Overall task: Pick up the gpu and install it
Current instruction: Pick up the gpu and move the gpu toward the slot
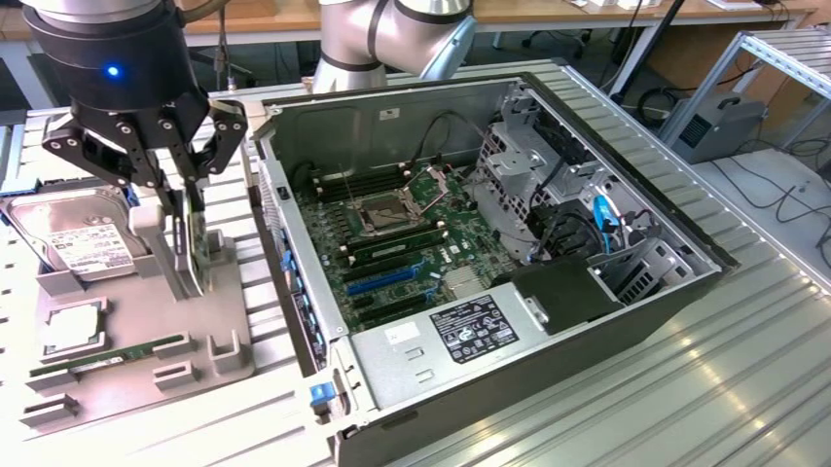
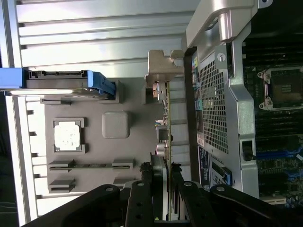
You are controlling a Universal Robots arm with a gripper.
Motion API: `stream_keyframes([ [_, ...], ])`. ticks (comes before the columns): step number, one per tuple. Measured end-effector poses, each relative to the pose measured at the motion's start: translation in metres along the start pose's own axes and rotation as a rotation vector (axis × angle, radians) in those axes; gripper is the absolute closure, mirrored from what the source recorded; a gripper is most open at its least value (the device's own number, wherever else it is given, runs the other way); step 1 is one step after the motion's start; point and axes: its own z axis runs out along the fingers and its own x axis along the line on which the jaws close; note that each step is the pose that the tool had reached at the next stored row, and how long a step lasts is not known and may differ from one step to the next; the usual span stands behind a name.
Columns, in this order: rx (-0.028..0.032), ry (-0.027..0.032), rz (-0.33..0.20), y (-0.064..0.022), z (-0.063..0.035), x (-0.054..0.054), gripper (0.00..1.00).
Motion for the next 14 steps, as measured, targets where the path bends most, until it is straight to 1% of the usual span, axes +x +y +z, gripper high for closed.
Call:
stream_keyframes([
  [14, 0.0001, 0.0000, 0.000, 0.0002, -0.0045, -0.0001, 0.73],
])
